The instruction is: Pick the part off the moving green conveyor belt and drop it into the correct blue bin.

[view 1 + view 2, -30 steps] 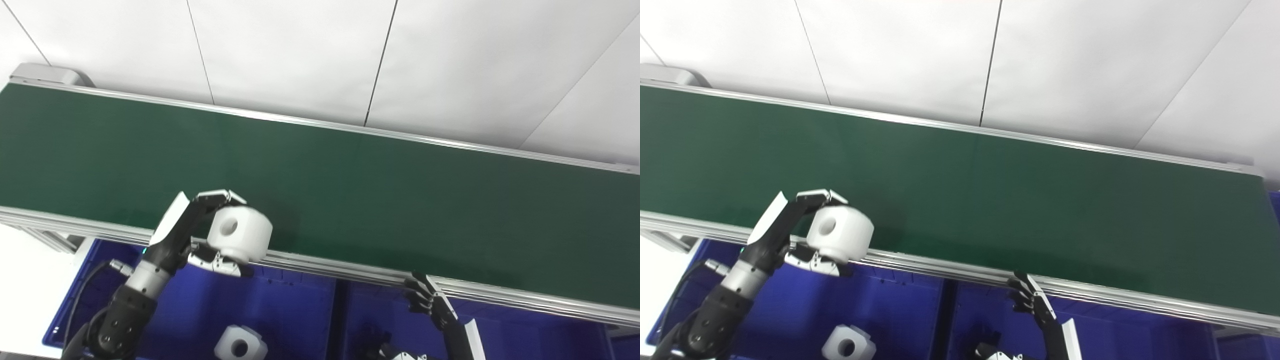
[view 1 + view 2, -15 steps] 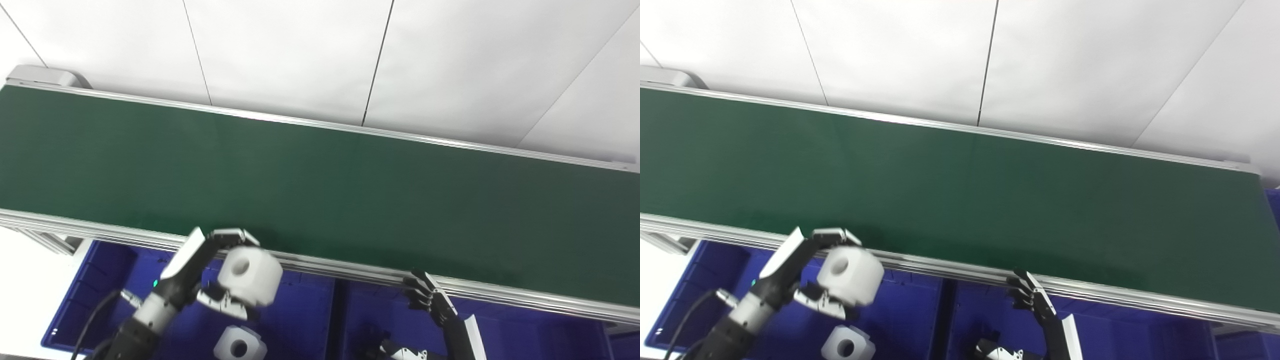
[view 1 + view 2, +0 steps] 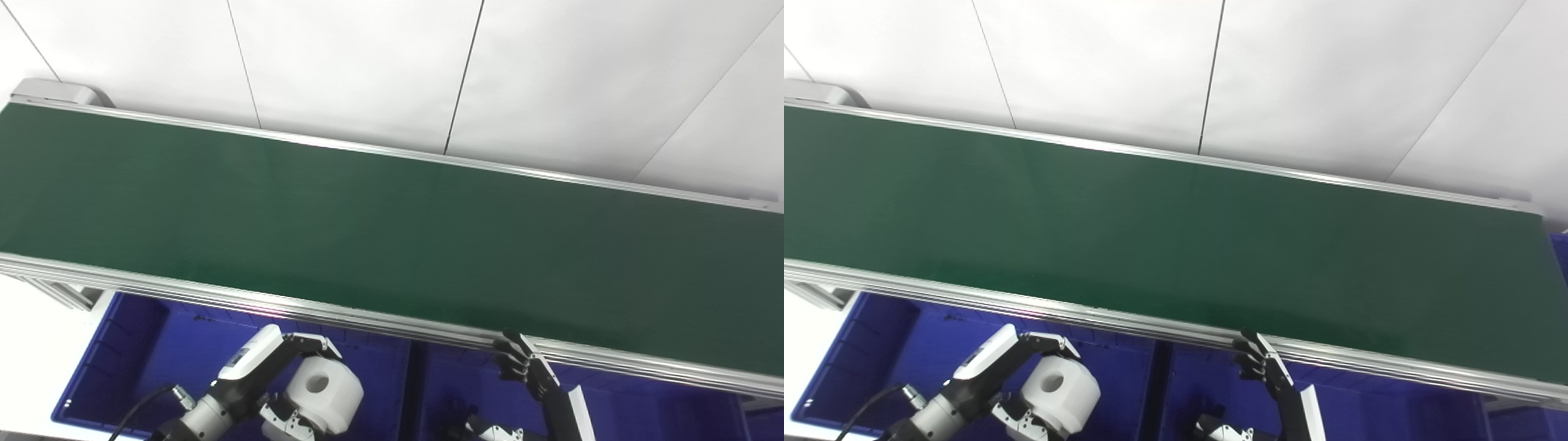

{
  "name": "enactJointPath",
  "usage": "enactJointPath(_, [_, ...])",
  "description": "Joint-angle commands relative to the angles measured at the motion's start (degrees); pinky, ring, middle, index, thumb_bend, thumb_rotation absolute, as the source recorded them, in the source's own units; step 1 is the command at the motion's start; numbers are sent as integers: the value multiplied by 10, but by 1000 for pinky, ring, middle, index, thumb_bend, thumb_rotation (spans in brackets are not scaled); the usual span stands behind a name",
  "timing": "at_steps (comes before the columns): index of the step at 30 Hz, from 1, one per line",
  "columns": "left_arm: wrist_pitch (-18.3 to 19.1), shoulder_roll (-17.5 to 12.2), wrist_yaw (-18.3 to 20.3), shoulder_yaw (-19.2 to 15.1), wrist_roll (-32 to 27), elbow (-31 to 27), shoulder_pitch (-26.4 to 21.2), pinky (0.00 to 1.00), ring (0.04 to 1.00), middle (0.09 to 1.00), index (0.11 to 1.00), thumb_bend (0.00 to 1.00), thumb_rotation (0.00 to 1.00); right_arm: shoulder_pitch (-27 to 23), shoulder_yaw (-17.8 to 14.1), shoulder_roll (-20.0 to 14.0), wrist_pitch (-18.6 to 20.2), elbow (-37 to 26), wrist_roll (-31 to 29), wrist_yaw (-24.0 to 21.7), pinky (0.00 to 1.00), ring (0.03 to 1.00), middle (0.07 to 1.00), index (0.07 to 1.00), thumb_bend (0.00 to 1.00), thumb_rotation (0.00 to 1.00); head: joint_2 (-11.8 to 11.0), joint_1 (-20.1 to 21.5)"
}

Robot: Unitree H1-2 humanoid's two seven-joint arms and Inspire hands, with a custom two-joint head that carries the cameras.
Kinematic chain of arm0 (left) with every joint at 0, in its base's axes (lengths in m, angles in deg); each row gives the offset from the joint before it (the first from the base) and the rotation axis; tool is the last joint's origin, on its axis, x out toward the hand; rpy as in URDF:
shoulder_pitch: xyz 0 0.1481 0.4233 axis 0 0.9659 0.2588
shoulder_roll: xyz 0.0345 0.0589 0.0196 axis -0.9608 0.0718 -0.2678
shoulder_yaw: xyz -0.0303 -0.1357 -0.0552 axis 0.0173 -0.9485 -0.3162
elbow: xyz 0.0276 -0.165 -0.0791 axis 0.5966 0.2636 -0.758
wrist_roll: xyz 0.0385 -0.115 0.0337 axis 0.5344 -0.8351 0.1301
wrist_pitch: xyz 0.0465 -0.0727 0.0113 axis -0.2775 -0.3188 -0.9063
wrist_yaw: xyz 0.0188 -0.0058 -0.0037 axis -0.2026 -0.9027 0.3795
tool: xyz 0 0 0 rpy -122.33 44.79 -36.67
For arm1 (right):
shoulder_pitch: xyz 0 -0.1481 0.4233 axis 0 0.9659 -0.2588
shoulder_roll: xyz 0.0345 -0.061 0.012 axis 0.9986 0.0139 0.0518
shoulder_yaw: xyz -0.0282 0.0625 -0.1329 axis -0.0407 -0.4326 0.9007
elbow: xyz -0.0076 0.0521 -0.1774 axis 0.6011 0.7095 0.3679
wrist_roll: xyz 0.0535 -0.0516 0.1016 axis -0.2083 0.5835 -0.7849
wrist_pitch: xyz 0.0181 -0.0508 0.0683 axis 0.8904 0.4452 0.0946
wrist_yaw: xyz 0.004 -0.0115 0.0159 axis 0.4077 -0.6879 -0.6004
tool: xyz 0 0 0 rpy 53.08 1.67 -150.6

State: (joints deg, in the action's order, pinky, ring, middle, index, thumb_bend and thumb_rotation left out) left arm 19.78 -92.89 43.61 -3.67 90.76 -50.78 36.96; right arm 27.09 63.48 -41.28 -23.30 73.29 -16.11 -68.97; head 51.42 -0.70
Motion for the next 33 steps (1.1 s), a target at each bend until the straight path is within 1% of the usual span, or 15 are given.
enactJointPath(1, [5,-12,13,3,22,-32,3,525,474,523,472,498,0,4,-4,1,-28,-22,-4,-3,673,749,805,876,772,357,0,-1])
enactJointPath(2, [15,-15,21,6,31,-41,5,551,557,524,473,504,0,5,-5,2,-28,-23,-4,-3,674,750,805,876,771,355,1,0])
enactJointPath(3, [30,-18,36,10,44,-51,6,594,633,623,488,501,31,6,-5,3,-28,-24,-5,-4,674,750,804,877,771,352,1,-1])
enactJointPath(5, [55,-24,60,18,70,-70,9,649,705,709,497,497,61,7,-7,5,-27,-25,-7,-7,676,752,805,877,771,348,2,-2])
enactJointPath(6, [71,-26,72,23,94,-83,10,704,742,750,620,483,205,7,-8,6,-28,-26,-6,-7,675,751,805,876,772,351,4,-3])
enactJointPath(8, [106,-29,105,34,141,-111,10,738,762,771,707,474,309,7,-10,8,-27,-26,-4,-9,674,751,804,875,773,353,4,-5])
enactJointPath(9, [125,-31,123,40,162,-124,9,787,797,809,762,465,494,8,-11,8,-27,-26,-3,-9,676,750,804,876,772,358,4,-5])
enactJointPath(10, [147,-33,152,49,187,-142,5,813,815,828,790,460,593,8,-11,8,-27,-26,-3,-10,677,750,804,876,771,360,4,-5])
enactJointPath(11, [163,-34,172,56,205,-154,3,855,849,866,840,466,767,8,-12,9,-27,-26,-3,-10,676,750,804,877,768,359,4,-5])
enactJointPath(15, [214,-32,246,74,265,-192,-7,934,924,945,931,504,984,8,-11,9,-27,-28,2,-7,677,748,803,878,766,367,5,-1])
enactJointPath(18, [228,-29,263,77,285,-202,-6,948,940,964,949,537,998,13,-16,12,-28,-31,3,-9,678,746,802,877,773,376,6,-1])
enactJointPath(26, [224,-21,221,61,275,-202,16,955,962,983,961,545,973,16,-15,12,-27,-34,3,-8,675,749,803,878,773,373,7,0])
enactJointPath(31, [196,-17,173,45,213,-191,29,926,938,976,954,524,922,20,-16,11,-27,-37,8,-7,675,747,803,878,773,369,7,6])
enactJointPath(32, [177,-13,150,35,172,-180,34,917,930,971,951,523,906,22,-16,11,-27,-39,9,-7,674,746,802,878,772,370,7,8])
enactJointPath(33, [163,-10,134,28,143,-173,37,887,912,956,932,528,824,23,-17,10,-27,-40,10,-7,674,747,802,877,773,369,7,9])
